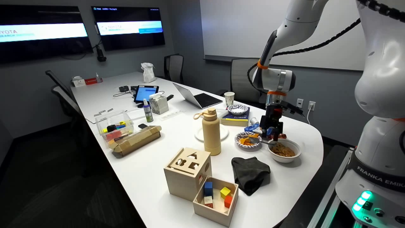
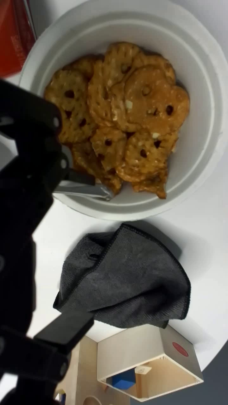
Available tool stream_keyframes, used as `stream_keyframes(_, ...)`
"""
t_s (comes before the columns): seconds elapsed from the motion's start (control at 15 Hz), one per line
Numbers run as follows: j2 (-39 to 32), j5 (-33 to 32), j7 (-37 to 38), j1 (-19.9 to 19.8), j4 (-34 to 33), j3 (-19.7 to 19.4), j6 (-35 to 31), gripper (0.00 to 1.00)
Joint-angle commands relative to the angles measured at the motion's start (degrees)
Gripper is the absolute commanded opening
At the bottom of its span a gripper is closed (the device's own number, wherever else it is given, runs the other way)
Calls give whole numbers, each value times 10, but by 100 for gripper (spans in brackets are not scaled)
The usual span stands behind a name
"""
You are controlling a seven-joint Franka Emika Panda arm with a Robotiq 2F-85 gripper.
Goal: Use the cake slicer to stir in the bowl closest to you
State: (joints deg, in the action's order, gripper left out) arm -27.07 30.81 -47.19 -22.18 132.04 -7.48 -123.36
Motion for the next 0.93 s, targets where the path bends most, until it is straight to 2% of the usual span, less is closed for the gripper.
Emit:
stream_keyframes(0.0,-40,15,-9,-15,-30,20,-5,100)
stream_keyframes(0.73,-81,15,-7,-48,-47,29,-6,100)
stream_keyframes(0.8,-82,15,-7,-49,-46,31,-6,83)
stream_keyframes(0.87,-83,16,-8,-51,-47,33,-6,72)
